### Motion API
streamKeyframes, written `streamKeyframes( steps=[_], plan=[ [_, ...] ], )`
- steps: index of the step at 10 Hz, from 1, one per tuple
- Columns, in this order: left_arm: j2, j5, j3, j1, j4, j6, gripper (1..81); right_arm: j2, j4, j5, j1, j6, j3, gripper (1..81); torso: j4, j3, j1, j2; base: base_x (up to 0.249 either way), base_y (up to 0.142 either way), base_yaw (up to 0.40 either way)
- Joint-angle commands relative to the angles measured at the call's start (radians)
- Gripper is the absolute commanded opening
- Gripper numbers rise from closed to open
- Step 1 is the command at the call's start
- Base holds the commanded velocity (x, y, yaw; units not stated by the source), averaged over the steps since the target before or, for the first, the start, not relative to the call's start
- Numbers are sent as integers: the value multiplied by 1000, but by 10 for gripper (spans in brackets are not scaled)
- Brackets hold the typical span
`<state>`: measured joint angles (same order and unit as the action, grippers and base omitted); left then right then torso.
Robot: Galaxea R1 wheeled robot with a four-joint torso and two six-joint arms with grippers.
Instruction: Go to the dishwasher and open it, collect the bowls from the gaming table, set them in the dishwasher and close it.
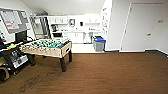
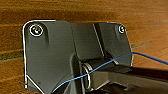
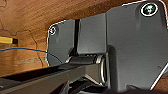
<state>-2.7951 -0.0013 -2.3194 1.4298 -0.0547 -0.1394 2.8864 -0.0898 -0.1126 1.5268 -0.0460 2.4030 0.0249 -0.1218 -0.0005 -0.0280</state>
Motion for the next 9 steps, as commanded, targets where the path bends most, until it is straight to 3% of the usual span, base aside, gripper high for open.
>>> streamKeyframes(
  steps=[1, 9],
  plan=[
    [14, 49, 14, -41, -2, -9, 811, -2, -11, 51, -38, -8, -13, 811, 0, 0, 1, 0, 112, 0, 0],
    [9, 49, 14, -41, 3, -11, 811, 0, -15, 51, -35, -8, -12, 811, 0, 1, 1, -2, 141, 0, 0]
  ],
)
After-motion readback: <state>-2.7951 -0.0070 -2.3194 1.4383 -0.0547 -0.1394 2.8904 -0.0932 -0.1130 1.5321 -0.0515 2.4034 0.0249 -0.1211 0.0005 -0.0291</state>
